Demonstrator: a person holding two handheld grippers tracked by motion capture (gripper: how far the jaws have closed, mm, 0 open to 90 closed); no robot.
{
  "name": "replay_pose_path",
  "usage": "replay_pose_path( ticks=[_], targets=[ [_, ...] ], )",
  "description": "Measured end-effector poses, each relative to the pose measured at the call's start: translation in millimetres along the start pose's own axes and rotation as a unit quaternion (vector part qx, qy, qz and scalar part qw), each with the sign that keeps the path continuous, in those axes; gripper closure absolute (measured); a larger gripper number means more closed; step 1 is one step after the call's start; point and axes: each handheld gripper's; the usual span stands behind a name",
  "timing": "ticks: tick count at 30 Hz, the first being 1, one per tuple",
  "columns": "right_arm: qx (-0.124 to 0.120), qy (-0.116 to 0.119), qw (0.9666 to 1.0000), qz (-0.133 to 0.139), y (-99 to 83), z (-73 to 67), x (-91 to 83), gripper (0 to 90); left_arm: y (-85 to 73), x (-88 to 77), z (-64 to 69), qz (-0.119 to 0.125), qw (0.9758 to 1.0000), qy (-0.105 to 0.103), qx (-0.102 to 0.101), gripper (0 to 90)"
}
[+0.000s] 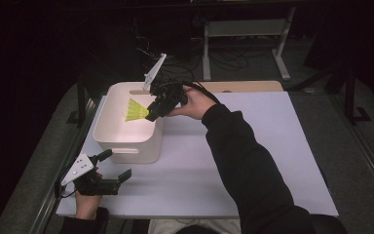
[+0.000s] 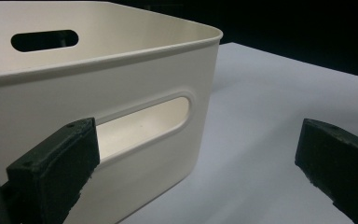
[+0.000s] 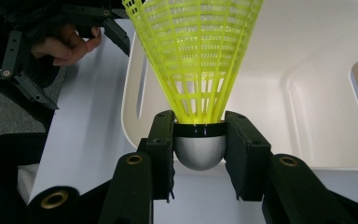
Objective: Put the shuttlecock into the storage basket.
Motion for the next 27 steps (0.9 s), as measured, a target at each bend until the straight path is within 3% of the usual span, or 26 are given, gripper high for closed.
replay_pose_path(
  ticks=[27],
  targets=[
    [0.007,0.022,0.9997,-0.009,0.5,9.4,38.8,63.4,-0.1,-0.1,0.0,-0.001,1.0,-0.001,0.0,0.0]
  ],
)
Point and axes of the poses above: each handheld gripper's, and its own axes: x roughly forward along the jaws, y roughly out of its top, z roughly to its right, and after that the axes turned 8 degrees about y, right-handed
